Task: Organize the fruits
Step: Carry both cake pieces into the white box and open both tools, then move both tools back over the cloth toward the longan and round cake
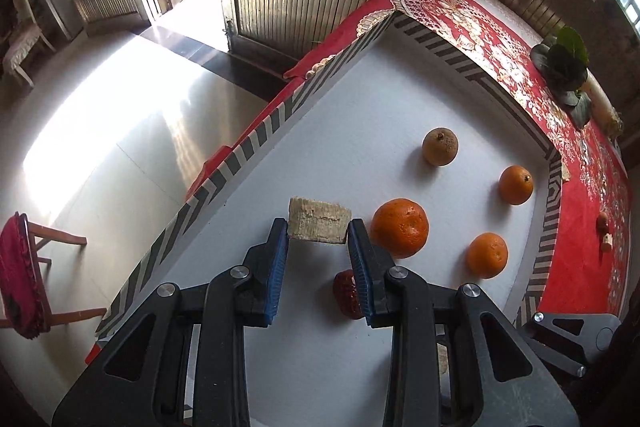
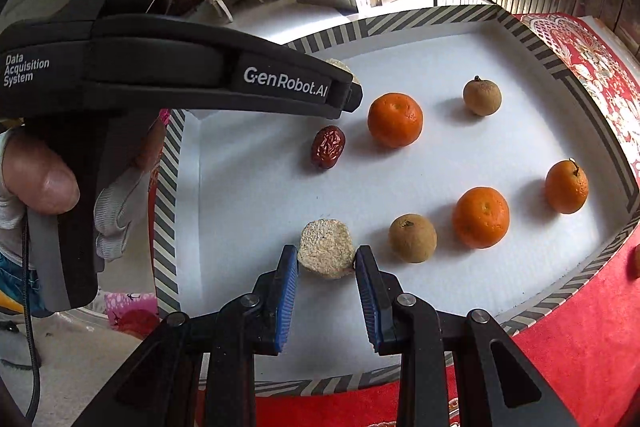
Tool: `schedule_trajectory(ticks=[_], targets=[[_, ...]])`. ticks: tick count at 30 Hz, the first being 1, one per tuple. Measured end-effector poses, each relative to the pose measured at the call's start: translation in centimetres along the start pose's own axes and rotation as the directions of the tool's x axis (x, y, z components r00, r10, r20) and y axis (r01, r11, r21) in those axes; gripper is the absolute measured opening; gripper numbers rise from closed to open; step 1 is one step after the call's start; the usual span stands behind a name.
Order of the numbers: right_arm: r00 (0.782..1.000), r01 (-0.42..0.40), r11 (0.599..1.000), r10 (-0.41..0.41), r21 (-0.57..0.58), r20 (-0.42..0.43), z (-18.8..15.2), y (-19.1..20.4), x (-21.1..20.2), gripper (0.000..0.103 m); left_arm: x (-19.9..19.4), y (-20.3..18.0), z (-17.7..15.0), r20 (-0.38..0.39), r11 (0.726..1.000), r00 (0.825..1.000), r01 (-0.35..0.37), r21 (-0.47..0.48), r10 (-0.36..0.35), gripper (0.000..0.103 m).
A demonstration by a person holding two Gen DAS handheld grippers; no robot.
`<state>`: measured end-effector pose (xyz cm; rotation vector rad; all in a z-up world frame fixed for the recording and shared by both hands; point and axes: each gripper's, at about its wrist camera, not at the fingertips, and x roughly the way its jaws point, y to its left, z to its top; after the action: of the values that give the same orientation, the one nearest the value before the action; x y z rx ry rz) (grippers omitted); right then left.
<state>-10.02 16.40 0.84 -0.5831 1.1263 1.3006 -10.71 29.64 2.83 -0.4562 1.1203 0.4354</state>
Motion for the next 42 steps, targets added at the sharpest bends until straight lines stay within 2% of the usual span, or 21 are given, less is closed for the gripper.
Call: schedule_trajectory(ticks=[14,19,24,28,30,32,42], targets=[[0.999,0.039,0.999,-0.039,-0.005,0.014,0.2,-0.3,0.0,0.030,0.7,-0.6,0.2,-0.012,1.000,1.000,-0.016,0.002,0.016,0.030],[0.998,0.012,1.000,-0.012,0.004,0.059,0.5,-0.1,-1.2,0.033,0.7,-0.9,0.3,-0.014,0.999,0.999,-0.044,0.016,0.044,0.034],[0.995,0.021,1.000,-0.023,0.023,0.101,0.2,-0.7,-3.2,0.033,-0.6,-1.1,0.5,0.033,0.997,0.997,-0.076,0.015,0.075,0.034],[0.991,0.039,0.998,-0.045,0.050,0.127,-0.2,-1.7,-4.7,0.033,-1.8,-1.6,0.8,0.069,0.997,0.995,-0.071,0.018,0.070,0.034],[0.989,0.043,0.997,-0.052,0.069,0.135,-0.4,-2.1,-5.0,0.033,-2.2,-2.2,0.9,0.082,0.997,0.995,-0.065,0.031,0.063,0.046],[0.988,0.051,0.995,-0.062,0.085,0.141,-0.5,-2.4,-5.2,0.034,-2.6,-2.7,0.9,0.097,0.998,0.994,-0.054,0.039,0.050,0.051],[0.982,0.071,0.984,-0.097,0.161,0.160,-1.9,-4.7,-7.1,0.034,-3.0,-5.4,1.0,0.100,0.995,0.995,-0.032,0.091,0.023,0.051]])
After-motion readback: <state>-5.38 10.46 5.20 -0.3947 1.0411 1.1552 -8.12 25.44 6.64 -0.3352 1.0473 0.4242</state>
